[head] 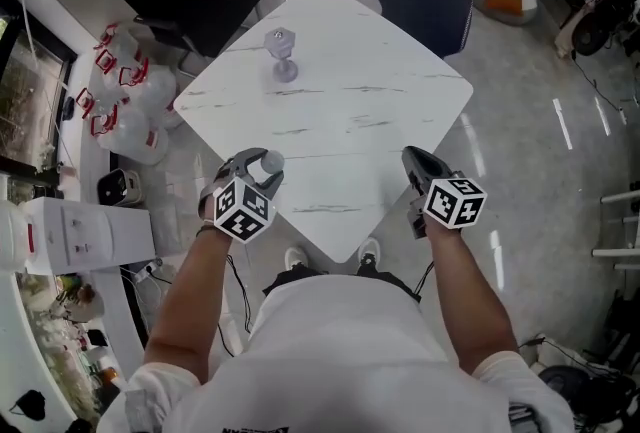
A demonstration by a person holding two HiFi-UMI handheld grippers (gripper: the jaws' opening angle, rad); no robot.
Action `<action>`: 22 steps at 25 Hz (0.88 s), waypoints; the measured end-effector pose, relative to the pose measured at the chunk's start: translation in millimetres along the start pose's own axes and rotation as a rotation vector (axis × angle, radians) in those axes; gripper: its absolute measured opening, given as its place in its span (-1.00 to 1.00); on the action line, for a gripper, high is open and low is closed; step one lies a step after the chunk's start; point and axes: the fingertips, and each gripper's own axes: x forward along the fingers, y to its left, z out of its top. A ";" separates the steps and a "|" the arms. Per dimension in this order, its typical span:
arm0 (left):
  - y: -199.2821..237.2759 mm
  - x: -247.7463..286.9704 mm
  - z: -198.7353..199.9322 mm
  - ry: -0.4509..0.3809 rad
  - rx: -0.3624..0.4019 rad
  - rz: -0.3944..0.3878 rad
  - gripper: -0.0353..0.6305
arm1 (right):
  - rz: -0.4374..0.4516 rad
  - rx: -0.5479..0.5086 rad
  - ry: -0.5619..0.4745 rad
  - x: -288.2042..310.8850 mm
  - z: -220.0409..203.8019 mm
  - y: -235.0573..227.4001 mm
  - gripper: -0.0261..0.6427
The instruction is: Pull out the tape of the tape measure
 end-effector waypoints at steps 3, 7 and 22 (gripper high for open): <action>-6.4 32.3 -24.9 0.060 -0.038 -0.059 -0.23 | -0.008 -0.024 0.084 23.7 -23.6 -13.6 -0.86; -3.0 68.0 -45.3 0.126 -0.086 -0.095 -0.23 | -0.036 -0.030 0.176 58.1 -44.9 -33.7 -0.86; 25.2 132.2 -60.0 0.248 -0.068 -0.158 -0.23 | -0.139 -0.122 0.412 142.2 -76.3 -89.1 -0.85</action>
